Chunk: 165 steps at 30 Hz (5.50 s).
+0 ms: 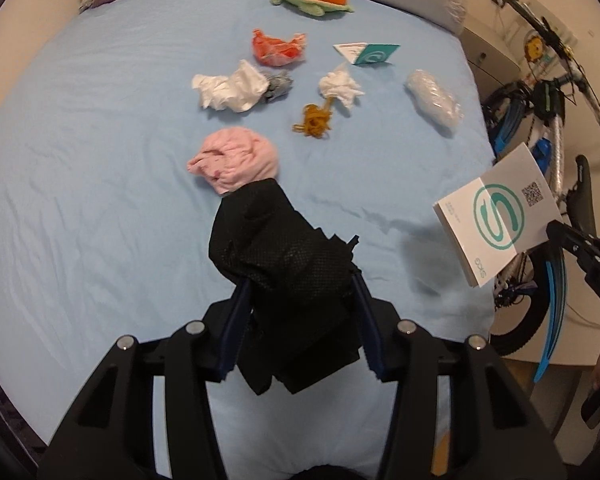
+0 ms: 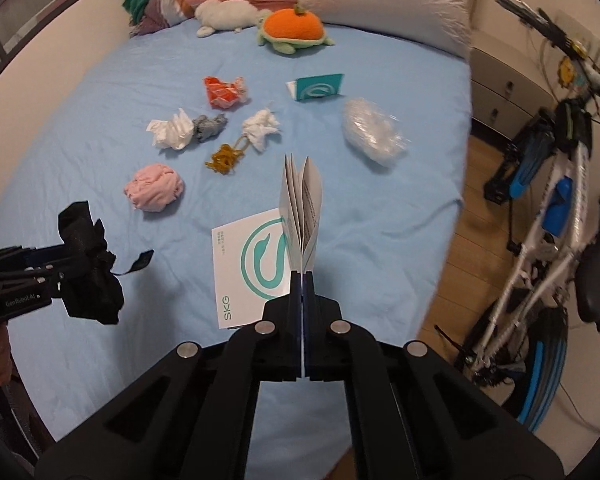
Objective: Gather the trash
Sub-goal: 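Drop the black cloth into the silver bin with left tool while right tool drops booklet, then move both open tools back over the bed toward the remaining trash, then grasp the pink cloth ball with left tool while right tool grasps yellow rubber bands, then drop the pink cloth ball into the bin with left tool while right tool drops rubber bands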
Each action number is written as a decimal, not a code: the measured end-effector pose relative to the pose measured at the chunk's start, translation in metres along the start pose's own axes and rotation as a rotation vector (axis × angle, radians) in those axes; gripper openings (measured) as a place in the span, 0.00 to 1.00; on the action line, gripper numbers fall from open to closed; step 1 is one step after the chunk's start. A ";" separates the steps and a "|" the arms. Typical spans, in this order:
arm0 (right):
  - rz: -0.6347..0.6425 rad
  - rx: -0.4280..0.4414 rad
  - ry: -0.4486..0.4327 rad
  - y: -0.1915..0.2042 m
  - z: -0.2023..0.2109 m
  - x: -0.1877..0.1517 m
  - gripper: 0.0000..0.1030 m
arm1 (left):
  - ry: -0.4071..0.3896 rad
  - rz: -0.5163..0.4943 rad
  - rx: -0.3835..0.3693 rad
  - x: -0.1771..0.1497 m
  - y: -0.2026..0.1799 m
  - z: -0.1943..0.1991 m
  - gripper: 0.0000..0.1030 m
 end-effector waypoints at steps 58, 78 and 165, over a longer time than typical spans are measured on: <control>-0.434 -0.299 0.133 -0.316 0.040 -0.216 0.32 | 0.201 -0.678 -0.190 -0.073 -0.421 -0.084 0.71; 0.023 0.027 -0.016 -0.148 0.121 -0.048 0.51 | 0.087 -0.173 0.074 -0.021 -0.259 0.068 0.71; -0.046 -0.015 0.012 -0.001 -0.026 0.030 0.08 | -0.042 -0.244 -0.034 0.062 -0.058 -0.025 0.28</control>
Point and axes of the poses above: each gripper's, at about its wrist camera, not at the fingertips, and z roughly against the way its jaws point, y to its left, x to its top, the point moved 6 cm from there along -z, roughly the way its jaws point, and after that the axes turned 13 degrees about -z, right-handed, at the moved point
